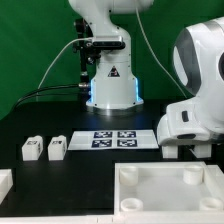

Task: Assemble one leg

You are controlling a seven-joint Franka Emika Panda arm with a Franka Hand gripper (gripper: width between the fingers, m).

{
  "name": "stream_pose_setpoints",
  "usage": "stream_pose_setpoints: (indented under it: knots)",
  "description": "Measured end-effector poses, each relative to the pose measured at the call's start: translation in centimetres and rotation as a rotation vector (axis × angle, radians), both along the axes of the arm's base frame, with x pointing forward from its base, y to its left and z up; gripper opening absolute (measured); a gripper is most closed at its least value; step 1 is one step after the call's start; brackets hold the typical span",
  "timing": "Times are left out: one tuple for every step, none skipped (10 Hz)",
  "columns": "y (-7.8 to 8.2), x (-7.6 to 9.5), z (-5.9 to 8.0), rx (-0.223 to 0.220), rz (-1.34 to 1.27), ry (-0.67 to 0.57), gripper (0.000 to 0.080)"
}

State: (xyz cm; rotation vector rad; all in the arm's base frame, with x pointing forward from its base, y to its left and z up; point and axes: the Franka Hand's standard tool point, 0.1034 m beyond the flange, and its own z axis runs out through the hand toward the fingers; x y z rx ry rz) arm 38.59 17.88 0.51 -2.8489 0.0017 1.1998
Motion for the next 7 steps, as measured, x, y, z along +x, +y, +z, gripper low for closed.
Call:
stream_pose_setpoints:
  knots:
    - [0.00, 0.00, 0.00, 0.000, 0.000, 0.000, 0.0289]
    - [0.00, 0.00, 0.00, 0.000, 0.000, 0.000, 0.0290]
    - [0.00, 0.00, 0.00, 0.000, 0.000, 0.000, 0.0290]
    - [0.00, 0.00, 0.00, 0.000, 0.000, 0.000, 0.0290]
    - [0.00, 0.00, 0.00, 0.000, 0.000, 0.000, 0.0290]
    - [0.00, 0.00, 0.00, 0.000, 0.000, 0.000, 0.0290]
    - [0.00, 0.00, 0.00, 0.000, 0.000, 0.000, 0.0290]
